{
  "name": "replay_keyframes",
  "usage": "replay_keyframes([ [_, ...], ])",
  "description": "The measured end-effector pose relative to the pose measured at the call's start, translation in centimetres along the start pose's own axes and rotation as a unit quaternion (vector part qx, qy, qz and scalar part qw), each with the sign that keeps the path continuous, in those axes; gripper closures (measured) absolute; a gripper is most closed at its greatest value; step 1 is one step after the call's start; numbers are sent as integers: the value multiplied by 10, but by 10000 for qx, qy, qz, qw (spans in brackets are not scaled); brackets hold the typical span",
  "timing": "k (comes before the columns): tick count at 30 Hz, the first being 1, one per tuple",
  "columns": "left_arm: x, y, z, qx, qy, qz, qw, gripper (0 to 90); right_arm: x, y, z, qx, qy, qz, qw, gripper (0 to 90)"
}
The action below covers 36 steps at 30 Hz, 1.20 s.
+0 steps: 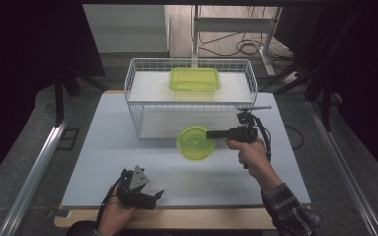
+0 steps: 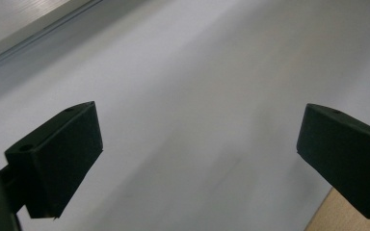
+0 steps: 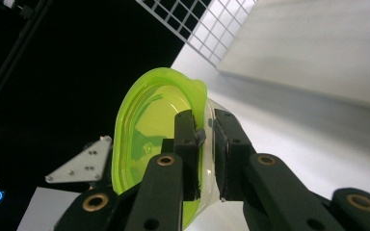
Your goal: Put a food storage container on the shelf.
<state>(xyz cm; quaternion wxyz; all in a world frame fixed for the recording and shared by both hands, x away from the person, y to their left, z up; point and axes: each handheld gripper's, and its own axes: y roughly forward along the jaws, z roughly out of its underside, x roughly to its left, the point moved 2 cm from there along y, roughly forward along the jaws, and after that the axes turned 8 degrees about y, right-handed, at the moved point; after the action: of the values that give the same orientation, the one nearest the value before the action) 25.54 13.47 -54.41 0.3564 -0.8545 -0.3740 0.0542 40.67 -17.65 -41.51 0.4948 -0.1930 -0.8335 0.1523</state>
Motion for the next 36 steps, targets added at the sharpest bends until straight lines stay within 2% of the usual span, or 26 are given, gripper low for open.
replay_keyframes([
  [5,0,1,0,77,-57,57,9999,29,14,-9,-12,-110,-88,28,9999,808],
  [18,-2,5,1,300,8,108,9995,28,31,-28,-37,-357,-32,-6,9994,808],
  [36,-1,5,2,314,-44,144,9994,29,68,-45,-75,-728,-188,-21,9972,809],
])
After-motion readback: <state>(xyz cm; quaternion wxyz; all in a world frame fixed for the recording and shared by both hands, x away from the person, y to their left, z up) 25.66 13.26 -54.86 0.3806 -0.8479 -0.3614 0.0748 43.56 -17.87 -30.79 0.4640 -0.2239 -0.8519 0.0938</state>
